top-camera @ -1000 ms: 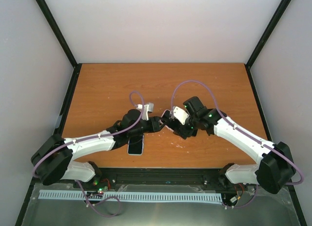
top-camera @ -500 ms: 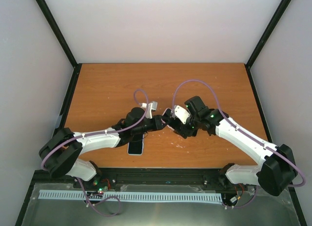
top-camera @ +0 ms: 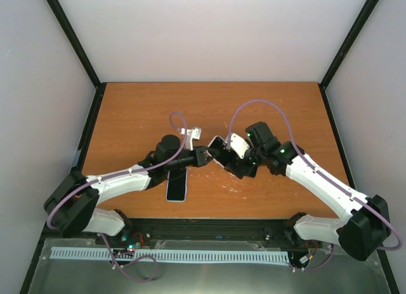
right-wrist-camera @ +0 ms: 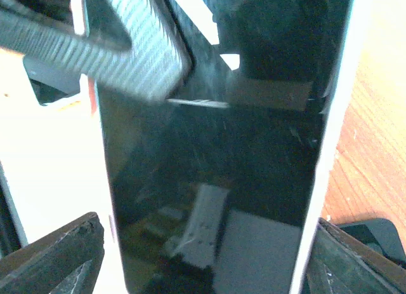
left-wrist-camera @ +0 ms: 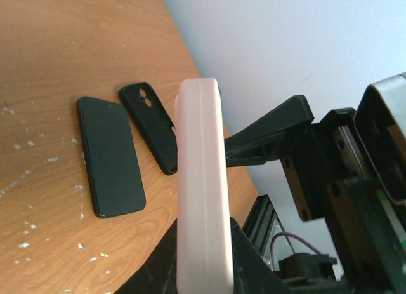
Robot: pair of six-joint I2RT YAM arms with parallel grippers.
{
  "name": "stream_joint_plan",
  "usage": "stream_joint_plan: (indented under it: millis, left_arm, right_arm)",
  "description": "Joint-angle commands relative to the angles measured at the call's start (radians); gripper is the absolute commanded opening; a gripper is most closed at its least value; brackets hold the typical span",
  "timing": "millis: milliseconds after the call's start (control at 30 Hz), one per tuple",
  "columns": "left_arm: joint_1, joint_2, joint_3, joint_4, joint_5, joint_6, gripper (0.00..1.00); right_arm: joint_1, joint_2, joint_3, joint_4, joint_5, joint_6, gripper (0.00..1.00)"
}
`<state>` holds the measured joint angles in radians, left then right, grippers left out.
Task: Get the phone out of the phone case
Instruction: Adjust the phone, then remove the phone case from the phone.
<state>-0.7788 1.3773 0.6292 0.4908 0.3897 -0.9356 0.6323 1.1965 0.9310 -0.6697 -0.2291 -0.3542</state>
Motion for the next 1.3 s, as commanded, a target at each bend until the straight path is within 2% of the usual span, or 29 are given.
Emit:
stream_joint_plan:
  millis: [0,167,267,400,600,700,800,1000,1267]
  left_arm:
    - [0.095,-0.133,0.011,-0.005,0.166,0.238,0.01]
    - [0.140,-0.240,0.052,-0.173,0.365,0.468,0.00]
    - [0.142,-0.318,0.079,-0.278,0.443,0.593,0.00]
    - [0.148,-0.418,0.104,-0.392,0.527,0.726,0.00]
    - [0.155,-0.461,0.126,-0.421,0.645,0.755,0.00]
    - [0.156,-0.437,0.161,-0.457,0.699,0.776,0.00]
    - [0.157,-0.409,0.200,-0.490,0.747,0.791,0.00]
    - [0.158,-0.393,0.235,-0.502,0.774,0.795,0.00]
    - [0.158,-0.384,0.259,-0.552,0.809,0.824,0.00]
  right_arm:
    - [-0.059,-0.055,0.068,-0.082,-0.202,-0.009,0.86]
    - [-0.179,-0.084,0.149,-0.212,-0.443,-0.104,0.87]
    - [-0.228,-0.094,0.185,-0.280,-0.570,-0.170,0.83]
    - [-0.233,-0.092,0.180,-0.389,-0.748,-0.314,0.74]
    - [-0.228,-0.040,0.158,-0.575,-0.929,-0.591,0.56]
    - [-0.198,-0.009,0.177,-0.652,-0.959,-0.676,0.51]
    - [-0.157,0.003,0.193,-0.666,-0.946,-0.679,0.46]
    - [-0.079,-0.051,0.178,-0.556,-0.873,-0.566,0.47]
    - [-0.045,-0.110,0.166,-0.508,-0.837,-0.504,0.37]
